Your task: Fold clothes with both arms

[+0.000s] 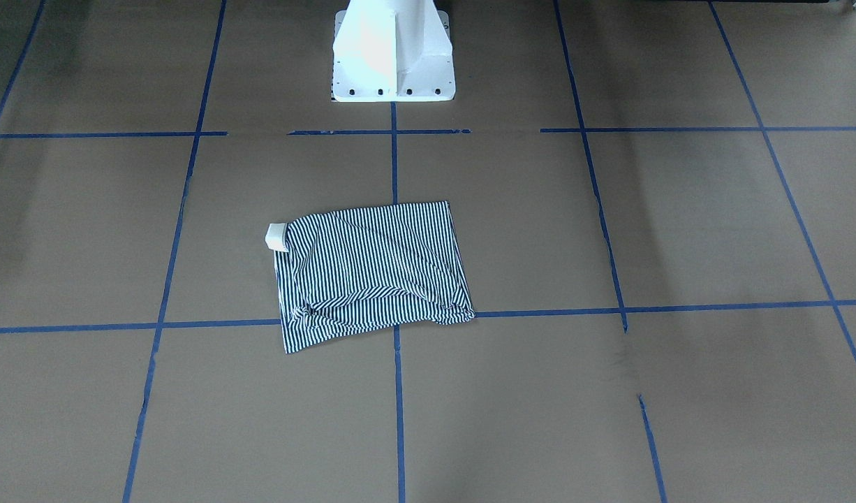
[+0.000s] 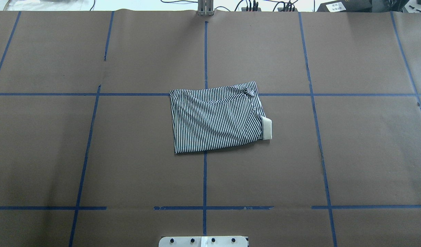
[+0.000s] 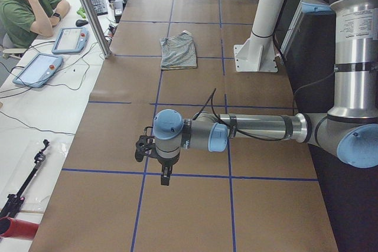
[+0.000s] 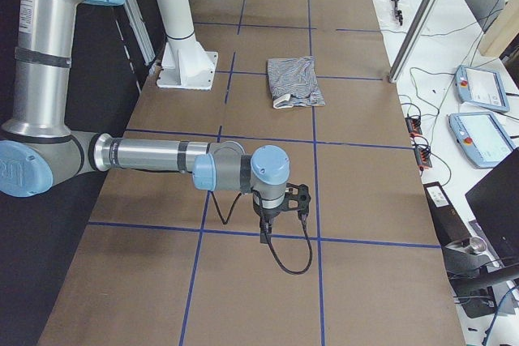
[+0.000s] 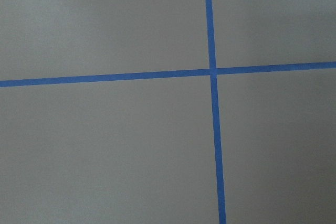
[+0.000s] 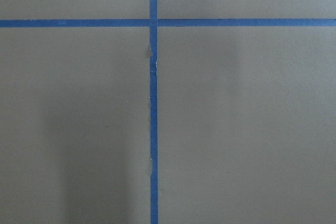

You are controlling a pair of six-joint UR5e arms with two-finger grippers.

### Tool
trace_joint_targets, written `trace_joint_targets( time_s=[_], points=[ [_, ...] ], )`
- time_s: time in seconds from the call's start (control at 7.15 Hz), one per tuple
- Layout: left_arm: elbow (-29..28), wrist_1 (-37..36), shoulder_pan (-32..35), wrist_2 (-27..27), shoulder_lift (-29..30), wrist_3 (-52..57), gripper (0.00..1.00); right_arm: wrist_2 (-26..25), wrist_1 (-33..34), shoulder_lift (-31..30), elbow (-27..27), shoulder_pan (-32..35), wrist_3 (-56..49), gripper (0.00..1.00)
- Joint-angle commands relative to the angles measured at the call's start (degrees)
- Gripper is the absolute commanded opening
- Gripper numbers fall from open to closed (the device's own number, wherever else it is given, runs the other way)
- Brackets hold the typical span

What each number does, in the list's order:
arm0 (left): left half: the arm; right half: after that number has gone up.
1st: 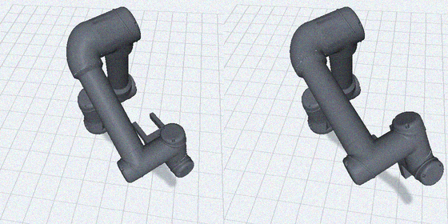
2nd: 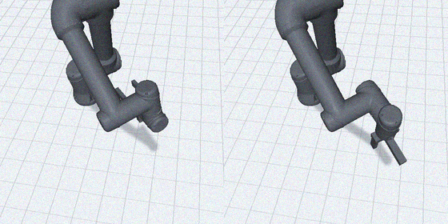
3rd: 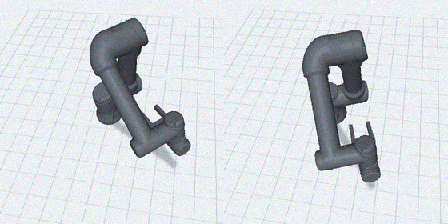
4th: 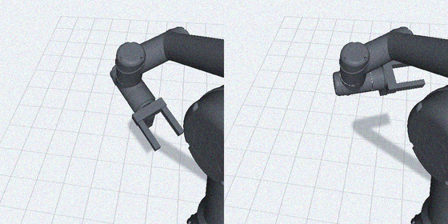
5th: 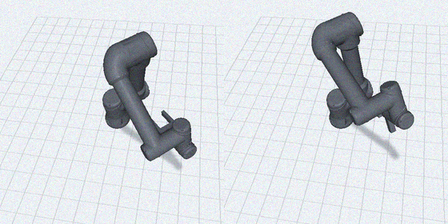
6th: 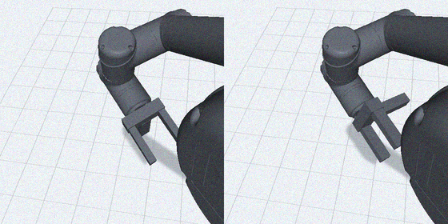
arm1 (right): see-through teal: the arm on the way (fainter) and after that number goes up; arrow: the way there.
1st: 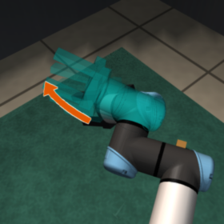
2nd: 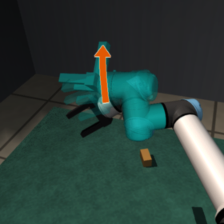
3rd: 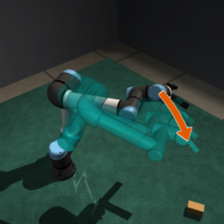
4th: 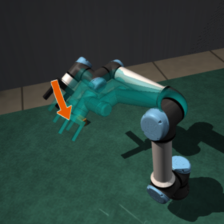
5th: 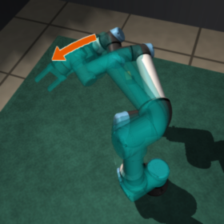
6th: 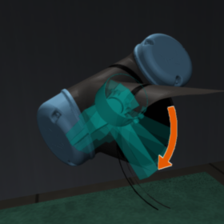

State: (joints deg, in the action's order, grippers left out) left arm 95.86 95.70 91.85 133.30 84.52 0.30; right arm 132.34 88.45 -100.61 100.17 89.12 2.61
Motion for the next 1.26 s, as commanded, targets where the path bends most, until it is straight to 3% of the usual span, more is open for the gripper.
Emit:
trace_joint_targets(
  time_s=[0.0,1.12],
  points=[
    [0.0,0.0,0.0,0.0,0.0,0.0,1.00,-0.3,0.0,-0.2,0.0,0.0,-0.4,1.00],
    [0.0,-0.4,0.0,0.0,-0.1,0.1,1.00,0.4,0.0,-1.4,0.6,0.0,-0.4,1.00]
  ],
)
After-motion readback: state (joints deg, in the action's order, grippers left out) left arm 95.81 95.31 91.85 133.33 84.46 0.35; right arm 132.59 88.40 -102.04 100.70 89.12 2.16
